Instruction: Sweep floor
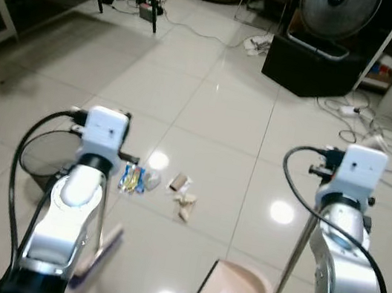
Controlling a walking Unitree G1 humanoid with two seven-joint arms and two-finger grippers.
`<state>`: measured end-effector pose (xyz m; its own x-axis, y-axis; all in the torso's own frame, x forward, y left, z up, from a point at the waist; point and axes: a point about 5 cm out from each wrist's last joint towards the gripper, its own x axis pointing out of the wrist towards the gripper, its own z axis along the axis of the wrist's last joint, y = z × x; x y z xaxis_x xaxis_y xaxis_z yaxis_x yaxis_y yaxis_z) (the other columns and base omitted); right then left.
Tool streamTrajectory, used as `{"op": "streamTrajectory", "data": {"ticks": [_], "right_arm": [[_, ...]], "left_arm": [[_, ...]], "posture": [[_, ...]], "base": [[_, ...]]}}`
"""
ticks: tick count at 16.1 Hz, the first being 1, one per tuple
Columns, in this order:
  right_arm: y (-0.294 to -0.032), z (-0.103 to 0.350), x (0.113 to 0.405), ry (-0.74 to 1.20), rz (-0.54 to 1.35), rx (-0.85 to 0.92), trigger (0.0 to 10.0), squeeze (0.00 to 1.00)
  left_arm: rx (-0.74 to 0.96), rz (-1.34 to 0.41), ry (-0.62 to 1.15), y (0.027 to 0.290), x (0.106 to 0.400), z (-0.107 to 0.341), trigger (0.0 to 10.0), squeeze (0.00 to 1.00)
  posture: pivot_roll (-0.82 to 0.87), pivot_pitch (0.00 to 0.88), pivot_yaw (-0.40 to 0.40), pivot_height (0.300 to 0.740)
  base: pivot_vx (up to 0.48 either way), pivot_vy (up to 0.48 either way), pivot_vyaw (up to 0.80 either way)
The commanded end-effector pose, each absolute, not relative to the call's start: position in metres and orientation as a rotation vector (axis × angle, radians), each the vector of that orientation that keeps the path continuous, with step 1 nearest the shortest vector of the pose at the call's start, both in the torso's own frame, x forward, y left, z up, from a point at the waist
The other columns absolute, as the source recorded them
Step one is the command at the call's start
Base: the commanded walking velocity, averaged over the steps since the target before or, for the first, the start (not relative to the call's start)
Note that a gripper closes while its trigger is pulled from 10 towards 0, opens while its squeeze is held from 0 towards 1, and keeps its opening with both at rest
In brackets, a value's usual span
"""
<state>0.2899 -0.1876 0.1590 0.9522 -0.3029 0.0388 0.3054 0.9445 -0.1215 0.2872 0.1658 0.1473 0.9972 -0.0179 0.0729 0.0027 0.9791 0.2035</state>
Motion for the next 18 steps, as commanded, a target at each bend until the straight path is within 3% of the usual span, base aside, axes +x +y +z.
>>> {"op": "streamTrajectory", "data": {"ticks": [1, 6, 8, 12, 18], "right_arm": [[-0.1937, 0.1714, 0.2933, -0.085, -0.322, -0.169, 10.0, 0.0], [-0.1895, 0.1755, 0.2983, -0.121, -0.278, -0.201, 10.0, 0.0], [-0.1856, 0.1755, 0.2998, -0.122, -0.246, -0.248, 10.0, 0.0], [-0.1872, 0.1736, 0.3004, -0.118, -0.251, -0.26, 10.0, 0.0], [-0.194, 0.1743, 0.2994, -0.14, -0.315, -0.244, 10.0, 0.0]], "left_arm": [[0.188, -0.026, -0.109, 0.159, 0.2885, 0.155, 10.0, 0.0], [0.181, -0.035, -0.111, 0.1522, 0.2886, 0.1525, 10.0, 0.0], [0.176, -0.033, -0.116, 0.151, 0.2896, 0.1533, 10.0, 0.0], [0.166, -0.024, -0.128, 0.1493, 0.2922, 0.1549, 10.0, 0.0], [0.166, -0.025, -0.134, 0.1494, 0.293, 0.1551, 10.0, 0.0]], "posture": [[0.01, 0.055, 0.01, 0.74], [0.01, 0.056, 0.012, 0.74], [0.01, 0.057, 0.011, 0.74], [0.0, 0.057, 0.011, 0.74], [0.0, 0.058, 0.016, 0.74]], "base": [[0.0, 0.0, 0.0], [0.0, 0.0, 0.0], [0.291, 0.0, 0.0], [0.303, 0.0, 0.7], [0.317, 0.0, 0.0]]}}
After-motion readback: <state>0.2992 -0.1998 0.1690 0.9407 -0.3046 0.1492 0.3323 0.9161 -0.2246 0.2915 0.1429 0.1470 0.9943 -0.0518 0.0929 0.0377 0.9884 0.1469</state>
